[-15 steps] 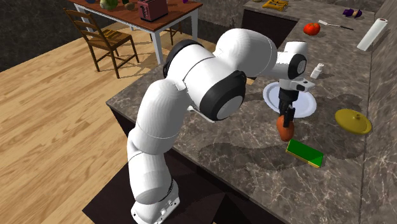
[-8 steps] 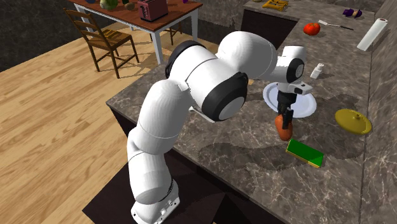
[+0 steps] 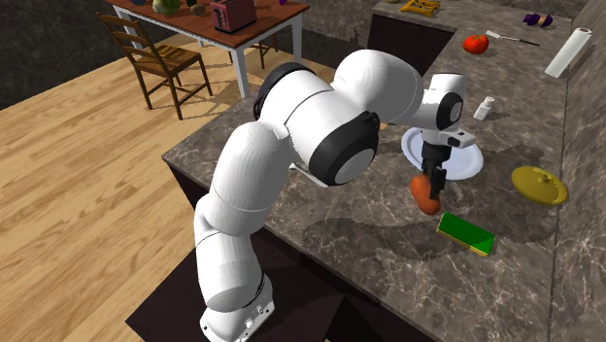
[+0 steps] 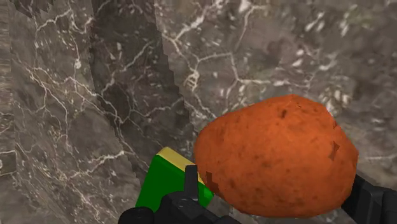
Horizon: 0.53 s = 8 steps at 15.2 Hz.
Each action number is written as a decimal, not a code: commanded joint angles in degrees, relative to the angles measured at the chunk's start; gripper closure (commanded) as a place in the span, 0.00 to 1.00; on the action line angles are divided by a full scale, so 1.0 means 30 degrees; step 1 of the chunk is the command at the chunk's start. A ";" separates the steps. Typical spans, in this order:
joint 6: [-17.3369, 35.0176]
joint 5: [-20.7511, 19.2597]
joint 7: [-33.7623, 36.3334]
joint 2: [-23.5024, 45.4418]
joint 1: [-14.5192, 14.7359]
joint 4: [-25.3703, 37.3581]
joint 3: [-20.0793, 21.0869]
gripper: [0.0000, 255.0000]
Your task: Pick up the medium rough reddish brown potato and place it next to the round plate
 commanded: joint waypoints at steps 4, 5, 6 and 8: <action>-0.1213 0.0257 -0.0251 -0.0111 0.0262 0.1081 0.0162 0.00; -0.1791 0.0365 -0.0338 -0.0158 0.0410 0.1598 0.0242 0.00; -0.2254 0.0439 -0.0404 -0.0176 0.0528 0.2030 0.0305 0.00; -0.2253 0.0441 -0.0404 -0.0179 0.0528 0.2026 0.0305 0.00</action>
